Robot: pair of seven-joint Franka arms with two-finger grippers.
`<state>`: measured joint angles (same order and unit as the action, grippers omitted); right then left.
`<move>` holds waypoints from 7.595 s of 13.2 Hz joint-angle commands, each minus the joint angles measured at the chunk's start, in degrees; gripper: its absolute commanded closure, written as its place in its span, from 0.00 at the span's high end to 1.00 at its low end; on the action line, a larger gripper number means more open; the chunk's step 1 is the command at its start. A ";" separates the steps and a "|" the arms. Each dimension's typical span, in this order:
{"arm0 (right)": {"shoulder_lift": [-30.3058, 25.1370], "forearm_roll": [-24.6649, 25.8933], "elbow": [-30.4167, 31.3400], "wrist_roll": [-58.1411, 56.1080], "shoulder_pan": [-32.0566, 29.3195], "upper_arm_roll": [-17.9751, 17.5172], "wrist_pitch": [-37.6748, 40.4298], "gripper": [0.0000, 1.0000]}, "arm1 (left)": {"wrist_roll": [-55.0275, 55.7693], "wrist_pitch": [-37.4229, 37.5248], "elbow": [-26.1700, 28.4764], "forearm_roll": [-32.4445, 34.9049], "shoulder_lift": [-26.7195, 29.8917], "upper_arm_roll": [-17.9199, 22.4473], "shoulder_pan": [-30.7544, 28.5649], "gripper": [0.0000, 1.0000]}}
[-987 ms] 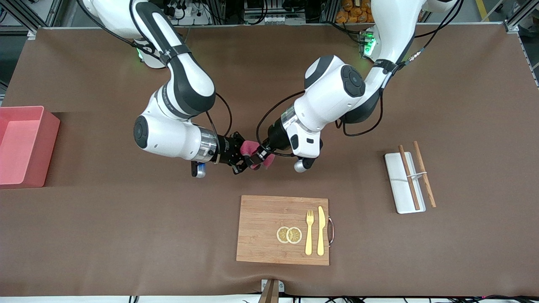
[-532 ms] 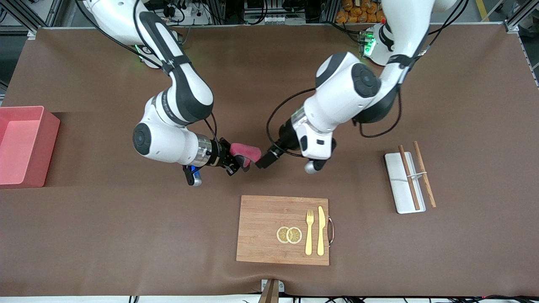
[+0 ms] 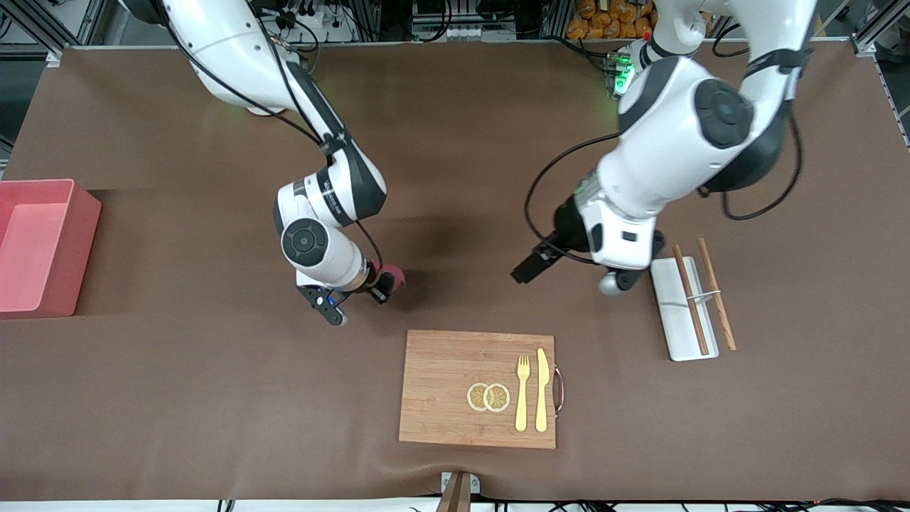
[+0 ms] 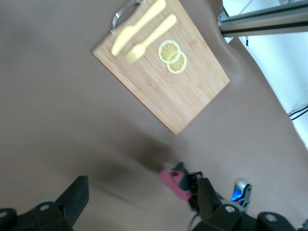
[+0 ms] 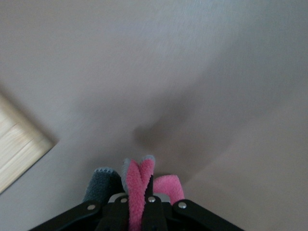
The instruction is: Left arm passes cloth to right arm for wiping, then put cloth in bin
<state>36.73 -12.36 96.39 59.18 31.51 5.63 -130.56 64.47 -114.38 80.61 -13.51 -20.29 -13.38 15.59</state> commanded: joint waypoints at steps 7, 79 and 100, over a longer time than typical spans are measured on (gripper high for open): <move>-1.22 1.38 8.82 -49.54 -23.92 -0.53 -5.23 0.00 | -23.66 16.11 2.35 14.30 9.74 -0.33 -9.87 1.00; 3.18 5.17 -17.02 -128.35 -68.34 -2.38 16.29 1.00 | -56.47 21.40 7.80 14.21 19.94 8.90 -14.80 1.00; -15.18 6.56 -17.02 -88.46 -40.48 -1.85 30.27 1.00 | -57.17 21.66 7.80 14.30 20.12 8.99 -14.98 1.00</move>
<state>25.27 -6.66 78.16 -32.48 -10.69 3.13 -101.74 7.97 -92.49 88.47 -0.28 -0.41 -4.37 0.78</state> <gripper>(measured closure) 0.000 0.000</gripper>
